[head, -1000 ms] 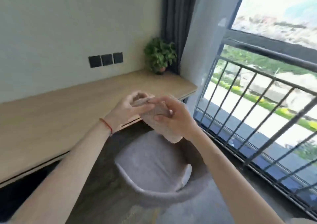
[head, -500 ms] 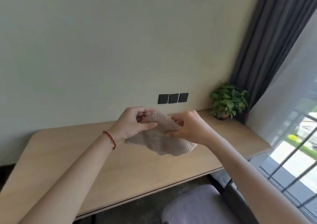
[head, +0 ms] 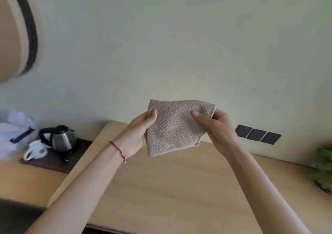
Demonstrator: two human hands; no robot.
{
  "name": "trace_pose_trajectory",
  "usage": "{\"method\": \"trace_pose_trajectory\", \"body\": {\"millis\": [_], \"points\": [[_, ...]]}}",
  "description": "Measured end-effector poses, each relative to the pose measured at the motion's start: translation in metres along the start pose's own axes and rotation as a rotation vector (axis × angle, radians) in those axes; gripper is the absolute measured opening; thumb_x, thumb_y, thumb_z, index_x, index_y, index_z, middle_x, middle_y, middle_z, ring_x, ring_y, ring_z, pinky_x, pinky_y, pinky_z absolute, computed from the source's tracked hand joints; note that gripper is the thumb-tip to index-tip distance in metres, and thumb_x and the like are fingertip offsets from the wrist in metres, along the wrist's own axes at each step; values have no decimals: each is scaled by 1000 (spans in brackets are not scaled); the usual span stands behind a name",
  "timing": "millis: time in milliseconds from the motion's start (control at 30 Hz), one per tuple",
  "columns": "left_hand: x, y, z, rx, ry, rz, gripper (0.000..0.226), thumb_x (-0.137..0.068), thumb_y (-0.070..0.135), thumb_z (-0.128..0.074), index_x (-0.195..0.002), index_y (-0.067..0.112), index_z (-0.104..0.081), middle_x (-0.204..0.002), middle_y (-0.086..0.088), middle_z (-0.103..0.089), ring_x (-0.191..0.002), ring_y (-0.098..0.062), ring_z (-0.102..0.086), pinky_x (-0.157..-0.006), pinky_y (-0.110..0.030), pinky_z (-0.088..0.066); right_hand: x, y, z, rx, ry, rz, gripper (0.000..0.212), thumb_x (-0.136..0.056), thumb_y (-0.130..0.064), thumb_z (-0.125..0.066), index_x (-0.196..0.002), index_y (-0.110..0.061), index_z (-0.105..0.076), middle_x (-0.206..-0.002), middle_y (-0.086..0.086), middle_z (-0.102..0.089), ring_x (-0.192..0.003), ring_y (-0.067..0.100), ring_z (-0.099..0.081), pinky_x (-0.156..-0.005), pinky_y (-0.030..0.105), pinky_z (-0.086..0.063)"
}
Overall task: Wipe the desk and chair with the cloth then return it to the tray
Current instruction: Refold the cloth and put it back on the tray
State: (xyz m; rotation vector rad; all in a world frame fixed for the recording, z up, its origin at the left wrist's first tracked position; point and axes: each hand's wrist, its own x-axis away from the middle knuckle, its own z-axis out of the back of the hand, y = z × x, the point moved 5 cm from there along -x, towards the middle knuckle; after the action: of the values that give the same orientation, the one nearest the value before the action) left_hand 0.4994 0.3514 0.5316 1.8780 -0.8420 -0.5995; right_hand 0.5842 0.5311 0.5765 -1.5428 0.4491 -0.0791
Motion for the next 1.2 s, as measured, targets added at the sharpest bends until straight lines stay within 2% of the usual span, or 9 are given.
{"method": "trace_pose_trajectory", "body": {"millis": [200,300,400,533,633,767,933,1067,1200], "points": [[15,58,111,-74,142,-138,35,-98,30,-38,-129,20,-50,-125,-1,-61,-112,-16,-59,-91,-40,-50,-77,28,-112,126,-71,117,12,-88,-26,-62,-85,-21,-72,-84,-6,-72,-83,11,-65,-75,29,-54],[24,87,183,-166,316,-280,24,-100,22,-36,-112,27,-57,-112,6,-63,-103,-8,-60,-84,-28,-51,-105,62,-182,182,-11,140,27,-96,-30,-52,-93,-6,-64,-89,3,-63,-87,14,-58,-80,36,-46],[34,115,256,-298,415,-360,25,-100,26,-35,-103,35,-58,-112,11,-64,-107,-3,-60,-90,-21,-48,-121,102,-265,140,-105,37,39,-87,-39,-62,-110,-7,-63,-107,2,-71,-102,16,-67,-89,34,-55],[45,132,358,-331,524,-286,22,-98,33,-39,-95,29,-59,-100,12,-65,-95,-1,-60,-80,-18,-47,-141,142,-351,20,-150,-126,33,-72,-22,-74,-102,-11,-65,-100,0,-75,-96,18,-71,-80,30,-58],[45,130,430,-275,506,-113,32,-89,46,-50,-112,23,-56,-113,7,-65,-104,-5,-60,-82,-21,-48,-161,153,-395,90,-57,-100,21,-80,-18,-72,-100,-13,-66,-95,-3,-75,-91,15,-72,-75,26,-59],[38,126,492,-155,394,-78,65,-70,32,-72,-129,21,-47,-112,-2,-69,-101,-8,-66,-75,-18,-52,-192,162,-433,280,10,-44,24,-85,-20,-69,-106,-11,-64,-101,8,-73,-90,21,-72,-79,44,-60],[16,129,554,-261,525,-115,25,-80,21,-69,-104,20,-62,-98,-2,-71,-92,-16,-66,-73,-28,-53,-238,184,-454,478,62,47,28,-86,-23,-67,-96,4,-64,-94,30,-67,-90,44,-64,-78,60,-52],[-7,136,590,-233,465,-114,13,-77,25,-69,-87,19,-64,-94,-1,-68,-94,-18,-62,-85,-35,-48,-272,208,-466,433,27,64,25,-85,-21,-67,-88,4,-69,-96,21,-73,-99,34,-67,-88,43,-56],[-27,143,622,-334,385,-146,25,-82,-7,-60,-73,15,-54,-88,-4,-68,-88,-8,-65,-79,-15,-48,-300,216,-472,709,-41,278,30,-85,-17,-67,-79,12,-67,-106,11,-72,-99,22,-68,-84,33,-54]]}}
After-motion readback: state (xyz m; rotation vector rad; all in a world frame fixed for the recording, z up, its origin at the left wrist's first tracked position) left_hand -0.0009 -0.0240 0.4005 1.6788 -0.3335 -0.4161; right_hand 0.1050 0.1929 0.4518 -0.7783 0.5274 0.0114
